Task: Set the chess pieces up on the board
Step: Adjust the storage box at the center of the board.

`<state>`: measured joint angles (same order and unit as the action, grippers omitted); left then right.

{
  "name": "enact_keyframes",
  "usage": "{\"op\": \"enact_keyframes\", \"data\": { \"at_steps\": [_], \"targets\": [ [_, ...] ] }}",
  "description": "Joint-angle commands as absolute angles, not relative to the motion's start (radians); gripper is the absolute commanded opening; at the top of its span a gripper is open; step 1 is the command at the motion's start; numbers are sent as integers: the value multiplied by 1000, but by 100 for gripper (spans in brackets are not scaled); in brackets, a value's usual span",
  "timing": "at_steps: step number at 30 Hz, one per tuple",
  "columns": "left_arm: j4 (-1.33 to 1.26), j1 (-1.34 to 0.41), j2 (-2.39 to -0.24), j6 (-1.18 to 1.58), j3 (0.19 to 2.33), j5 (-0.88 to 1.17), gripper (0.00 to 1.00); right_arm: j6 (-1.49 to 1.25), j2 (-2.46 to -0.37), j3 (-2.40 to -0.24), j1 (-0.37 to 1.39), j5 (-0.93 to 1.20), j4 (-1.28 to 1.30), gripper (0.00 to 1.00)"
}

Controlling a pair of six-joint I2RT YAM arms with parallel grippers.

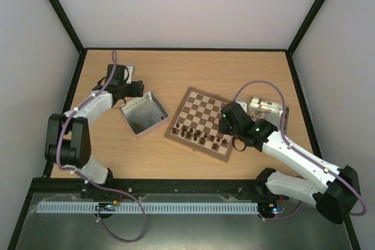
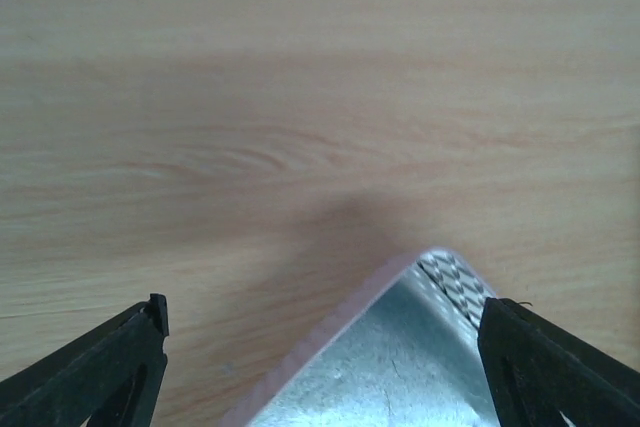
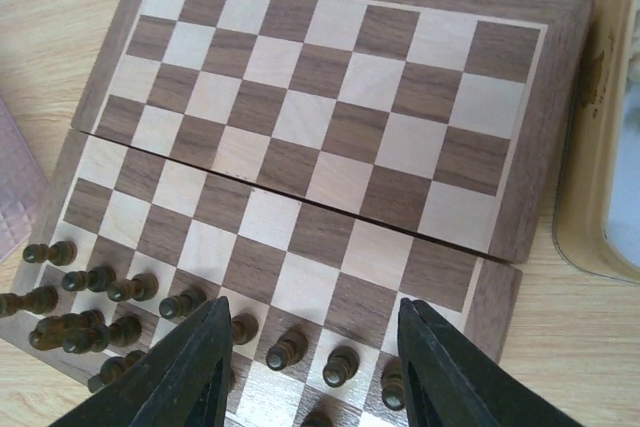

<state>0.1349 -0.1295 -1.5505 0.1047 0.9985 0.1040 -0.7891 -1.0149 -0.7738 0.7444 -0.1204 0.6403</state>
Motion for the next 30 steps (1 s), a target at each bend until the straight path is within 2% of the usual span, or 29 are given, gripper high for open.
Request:
{"op": "enact_keyframes", "data": {
  "at_steps": [1,4,14,20,27,30],
  "targets": [
    [265,-121,-1636,18,1068,215,87,-765,-1025,-803,747,-153,597,45],
    [282,-103,-1684,-5,1107,270,85,-756,-1032,-803,747,-149,585,45],
    [400,-87,-1773,-53,1172,340,67,-751,-1039,-799,747,-153,572,45],
    [435,-84,-1818,-57,1200,295,67,-740,-1046,-805,747,-154,568,45],
    [444,-82,-1843,-9,1216,65,39,-742,-1050,-801,747,-157,549,45],
    [449,-77,-1823,10,1206,6,33,-737,-1054,-800,747,-152,541,45]
  ]
}}
